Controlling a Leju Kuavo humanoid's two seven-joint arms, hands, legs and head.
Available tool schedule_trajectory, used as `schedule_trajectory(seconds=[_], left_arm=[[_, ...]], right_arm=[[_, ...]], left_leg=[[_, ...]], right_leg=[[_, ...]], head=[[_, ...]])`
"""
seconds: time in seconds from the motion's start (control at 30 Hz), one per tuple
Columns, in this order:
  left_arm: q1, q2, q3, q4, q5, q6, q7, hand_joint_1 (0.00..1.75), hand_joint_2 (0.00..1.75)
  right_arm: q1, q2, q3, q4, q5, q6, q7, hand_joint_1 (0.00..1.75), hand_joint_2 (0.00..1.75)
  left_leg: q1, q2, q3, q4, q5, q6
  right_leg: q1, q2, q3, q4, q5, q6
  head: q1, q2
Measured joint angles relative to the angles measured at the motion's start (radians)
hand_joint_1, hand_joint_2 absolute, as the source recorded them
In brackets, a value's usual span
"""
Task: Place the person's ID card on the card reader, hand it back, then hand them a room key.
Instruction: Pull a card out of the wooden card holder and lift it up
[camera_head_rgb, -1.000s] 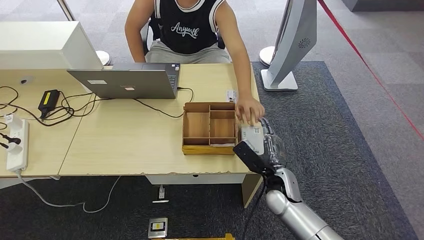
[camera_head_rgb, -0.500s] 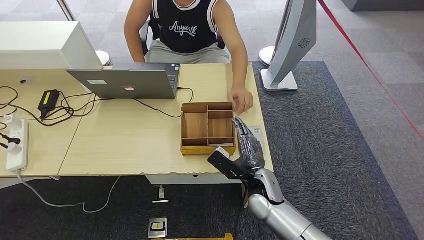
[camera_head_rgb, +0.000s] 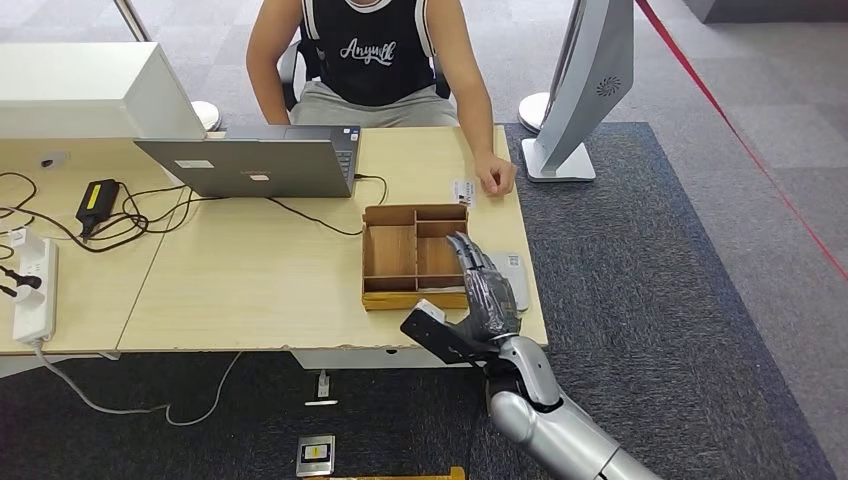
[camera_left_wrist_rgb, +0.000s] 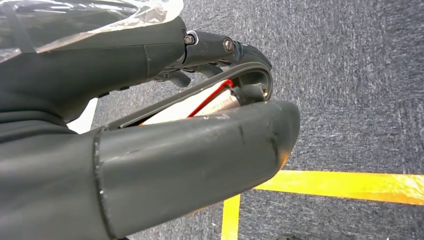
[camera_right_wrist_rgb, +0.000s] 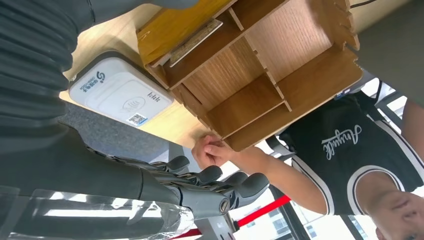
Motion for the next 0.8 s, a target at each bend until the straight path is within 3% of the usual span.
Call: schedule_trajectory(seconds=[0.2, 0.53, 0.8], left_arm=[[0.0, -0.002, -0.002, 0.0, 0.004, 0.005, 0.0, 0.0, 0.0], [-0.005, -0.003, -0.019, -0.001, 0.004, 0.002, 0.009, 0.0, 0.0], [-0.006, -0.006, -0.026, -0.002, 0.018, 0.005, 0.012, 0.0, 0.0]], right_arm=[[-0.001, -0.001, 0.01, -0.027, 0.095, 0.029, 0.043, 0.0, 1.75], [-0.047, -0.005, 0.053, -0.043, 0.332, 0.202, 0.143, 0.0, 1.75], [-0.08, 0.012, 0.103, -0.023, 0.379, 0.27, 0.174, 0.0, 1.75]], left_leg=[[0.0, 0.0, 0.0, 0.0, 0.0, 0.0], [0.0, 0.0, 0.0, 0.0, 0.0, 0.0], [0.0, 0.0, 0.0, 0.0, 0.0, 0.0]], right_leg=[[0.0, 0.0, 0.0, 0.0, 0.0, 0.0], [0.0, 0.0, 0.0, 0.0, 0.0, 0.0], [0.0, 0.0, 0.0, 0.0, 0.0, 0.0]], head=[[0.0, 0.0], [0.0, 0.0], [0.0, 0.0]])
